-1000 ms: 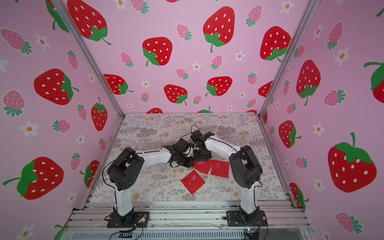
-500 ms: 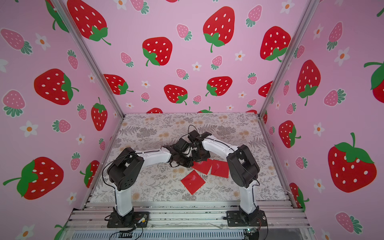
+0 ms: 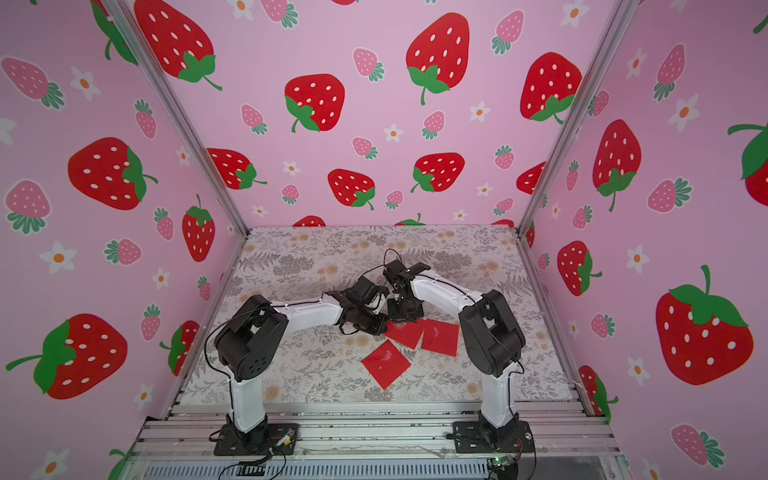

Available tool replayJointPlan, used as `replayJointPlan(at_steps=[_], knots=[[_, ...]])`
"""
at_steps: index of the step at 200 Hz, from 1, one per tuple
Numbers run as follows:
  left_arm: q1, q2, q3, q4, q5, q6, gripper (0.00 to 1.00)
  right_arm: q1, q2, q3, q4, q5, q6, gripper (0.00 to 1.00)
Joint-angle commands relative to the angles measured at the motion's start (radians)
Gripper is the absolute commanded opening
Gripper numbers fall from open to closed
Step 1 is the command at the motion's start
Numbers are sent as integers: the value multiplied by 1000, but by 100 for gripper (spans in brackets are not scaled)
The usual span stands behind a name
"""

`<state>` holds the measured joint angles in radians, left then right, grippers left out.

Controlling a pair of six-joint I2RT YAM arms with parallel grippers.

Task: Seal the envelope with a glue stick
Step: Apply the envelope at the center of the board.

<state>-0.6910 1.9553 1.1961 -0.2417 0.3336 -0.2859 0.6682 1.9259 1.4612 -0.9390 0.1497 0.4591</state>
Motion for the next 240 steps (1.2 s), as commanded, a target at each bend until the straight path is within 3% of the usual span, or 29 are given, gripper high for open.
replayJointPlan(at_steps=[1, 43, 80, 104, 139, 198, 240], knots=[[2, -4, 7, -18, 16, -1, 0, 10, 17, 3, -87, 153, 0, 0], [3, -2, 11, -18, 17, -4, 0, 40, 42, 28, -100, 164, 10, 0], [2, -3, 13, -18, 17, -4, 0, 39, 11, -13, 27, -178, 18, 0], [3, -1, 11, -14, 19, -6, 0, 33, -13, -33, 87, -262, 49, 0], [2, -1, 11, -15, 20, -4, 0, 27, -8, -45, 76, -216, 48, 0], [4, -4, 10, -18, 16, -4, 0, 28, 13, -19, -111, 191, 27, 0], [5, -6, 10, -21, 15, -5, 0, 31, 23, -9, -78, 116, 26, 0]])
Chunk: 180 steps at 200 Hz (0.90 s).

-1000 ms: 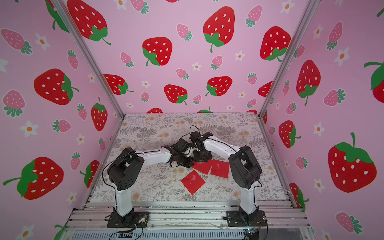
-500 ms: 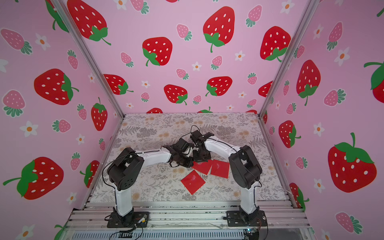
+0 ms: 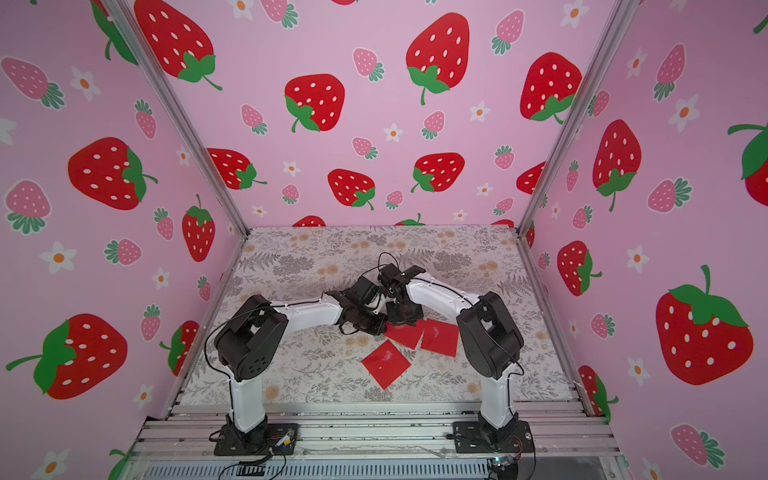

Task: Seal the envelope with a glue stick
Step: Apply the envelope at the center of the board.

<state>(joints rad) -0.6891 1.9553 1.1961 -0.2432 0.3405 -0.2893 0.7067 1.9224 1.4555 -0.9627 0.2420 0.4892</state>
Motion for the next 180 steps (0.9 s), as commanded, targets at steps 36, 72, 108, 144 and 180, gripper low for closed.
replayJointPlan(at_steps=[36, 72, 108, 144, 180], knots=[[2, -7, 11, -18, 9, -1, 0, -22, 3, -41, 126, -339, 24, 0], [2, -5, 16, -20, 12, 0, 0, -36, -5, -50, 157, -374, 40, 0], [2, -7, 13, -21, 12, 2, 0, -45, -11, -52, 55, -162, 12, 0], [2, -4, 13, -19, 17, 1, 0, -59, -49, -92, 175, -386, 23, 0], [2, -10, 13, -23, 12, 2, 0, -60, -30, -58, 75, -195, 17, 0]])
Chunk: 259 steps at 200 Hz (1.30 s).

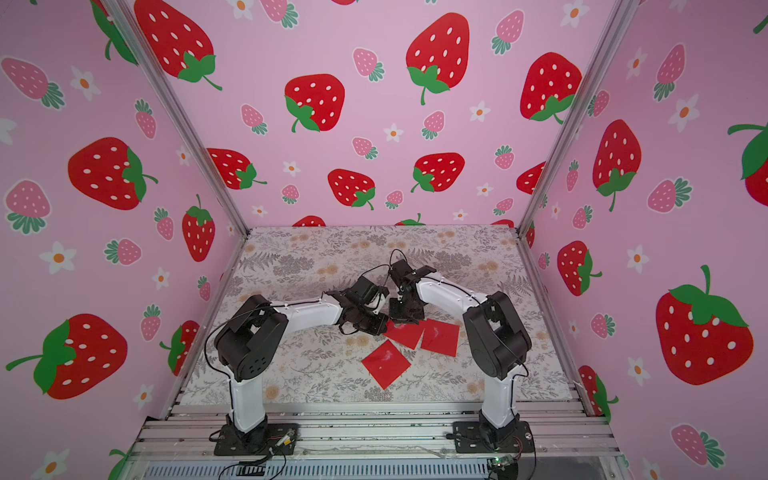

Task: Seal the envelope with a glue stick
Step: Apply the envelope at the center of the board.

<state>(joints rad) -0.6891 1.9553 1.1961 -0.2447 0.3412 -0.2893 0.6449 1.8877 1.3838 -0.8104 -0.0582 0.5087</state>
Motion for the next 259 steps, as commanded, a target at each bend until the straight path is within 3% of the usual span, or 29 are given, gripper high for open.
replayJointPlan(at_steps=[1, 29, 48, 68, 99, 115, 143, 161, 187, 213, 231, 259], knots=[[2, -10, 13, -22, 11, 2, 0, 2, 5, 15, -81, 117, -4, 0], [3, -13, 11, -27, 11, 7, 0, 1, 13, 20, -180, 356, -18, 0], [3, -12, 13, -27, 12, 5, 0, 3, 22, 25, -183, 387, -22, 0], [2, -12, 16, -27, 11, 2, 0, 2, 18, 23, -119, 236, -29, 0], [3, -10, 17, -27, 11, 1, 0, -7, 4, -23, 73, -145, 4, 0], [2, -10, 16, -27, 10, 1, 0, -8, 10, -25, 98, -191, 23, 0], [3, -12, 13, -26, 8, 1, 0, -10, 0, -28, 33, -39, 20, 0], [3, -9, 11, -21, 12, 0, 0, -33, -19, -57, 51, -48, 20, 0], [3, -11, 9, -22, 9, -1, 0, -13, -4, -1, -91, 253, 8, 0], [2, -11, 11, -26, 9, 1, 0, -13, 2, 11, -122, 369, -8, 0], [3, -10, 14, -27, 10, 2, 0, -12, 8, 13, -105, 323, -10, 0], [3, -10, 16, -27, 10, 0, 0, -18, 6, -26, 15, 41, -8, 0]])
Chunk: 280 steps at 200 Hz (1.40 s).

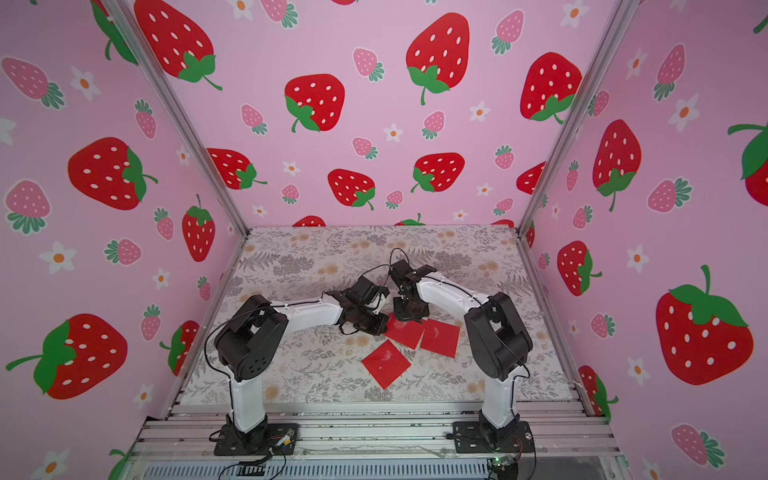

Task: Seal the envelope with a glue stick
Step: Apply the envelope at the center of the board.

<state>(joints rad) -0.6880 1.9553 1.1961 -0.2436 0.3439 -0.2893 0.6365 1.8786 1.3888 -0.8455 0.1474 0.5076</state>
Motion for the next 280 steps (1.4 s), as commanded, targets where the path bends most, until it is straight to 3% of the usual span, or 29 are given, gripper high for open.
replayJointPlan(at_steps=[1, 27, 54, 110, 144, 162, 186, 237, 280], knots=[[1, -10, 16, -28, 7, 0, 0, -10, 16, -33, 53, -174, -6, 0], [2, -12, 12, -27, 7, -1, 0, -19, 9, -68, 154, -357, 30, 0], [1, -13, 11, -28, 7, 1, 0, -27, -4, -73, 134, -302, 35, 0], [2, -12, 11, -23, 6, -1, 0, -51, -20, -89, 134, -313, 13, 0], [1, -19, 7, -27, 4, 1, 0, -42, -17, -44, -8, 19, 12, 0], [2, -17, 9, -28, 6, 1, 0, -39, -10, -28, -36, 84, -4, 0], [1, -18, 13, -32, 6, 1, 0, -37, 6, -12, -14, 14, -13, 0], [2, -19, 11, -34, 6, 3, 0, -39, 22, -41, 134, -330, 4, 0], [2, -18, 11, -34, 9, 8, 0, -49, 8, -54, 147, -333, 13, 0]])
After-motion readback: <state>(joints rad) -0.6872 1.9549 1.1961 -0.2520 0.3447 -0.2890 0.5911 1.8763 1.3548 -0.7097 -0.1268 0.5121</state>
